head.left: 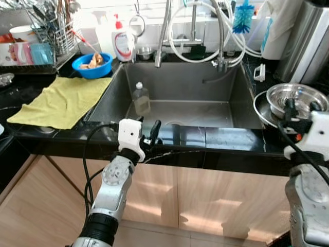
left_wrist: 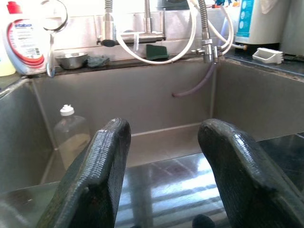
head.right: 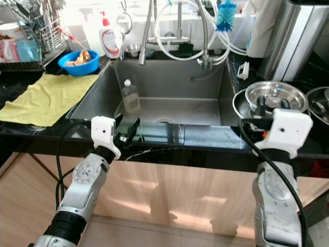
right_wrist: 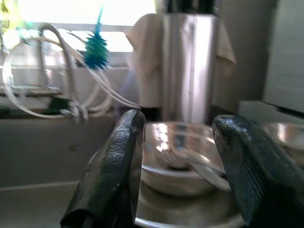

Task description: Kitchen organization

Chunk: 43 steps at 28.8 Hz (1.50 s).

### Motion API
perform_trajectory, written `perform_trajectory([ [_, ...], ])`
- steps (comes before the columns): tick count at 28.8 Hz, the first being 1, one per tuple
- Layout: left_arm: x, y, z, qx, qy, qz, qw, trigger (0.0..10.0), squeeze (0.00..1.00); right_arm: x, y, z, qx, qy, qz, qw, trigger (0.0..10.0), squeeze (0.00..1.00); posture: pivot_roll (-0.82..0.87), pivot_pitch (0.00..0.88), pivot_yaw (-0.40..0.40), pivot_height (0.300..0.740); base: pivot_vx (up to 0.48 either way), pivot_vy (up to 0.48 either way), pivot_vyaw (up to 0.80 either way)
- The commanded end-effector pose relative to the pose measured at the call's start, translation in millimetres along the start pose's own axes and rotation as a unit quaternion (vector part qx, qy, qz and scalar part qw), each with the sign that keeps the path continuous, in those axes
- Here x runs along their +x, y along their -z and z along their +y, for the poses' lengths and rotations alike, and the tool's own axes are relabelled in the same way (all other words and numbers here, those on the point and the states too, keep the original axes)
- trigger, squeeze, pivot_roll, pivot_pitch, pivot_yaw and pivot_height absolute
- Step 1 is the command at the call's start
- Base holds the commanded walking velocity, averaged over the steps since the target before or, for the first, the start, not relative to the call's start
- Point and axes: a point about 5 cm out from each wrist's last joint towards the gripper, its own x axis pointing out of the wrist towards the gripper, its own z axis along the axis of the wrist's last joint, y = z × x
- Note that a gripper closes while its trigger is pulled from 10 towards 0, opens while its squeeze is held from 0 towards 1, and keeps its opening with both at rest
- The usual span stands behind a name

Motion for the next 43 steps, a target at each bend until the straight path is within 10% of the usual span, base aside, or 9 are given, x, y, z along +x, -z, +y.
perform_trajectory([
  [1, 2.2, -1.7, 0.4, 0.004, 0.004, 0.001, 1.0, 10.0, 0.0, -1.4, -4.8, -2.6, 0.003, 0.01, 0.001, 1.0, 10.0, 0.0, -0.18, 0.0, 0.097, 0.74, 0.0, 0.0, 0.0],
  [43, 0.2, -1.0, -0.3, 0.005, 0.007, 0.003, 1.0, 10.0, 0.0, 8.7, 13.6, -2.7, 0.006, 0.033, 0.075, 0.997, 10.0, 0.0, -0.16, 0.0, 0.096, 0.74, 0.0, 0.0, 0.0],
])
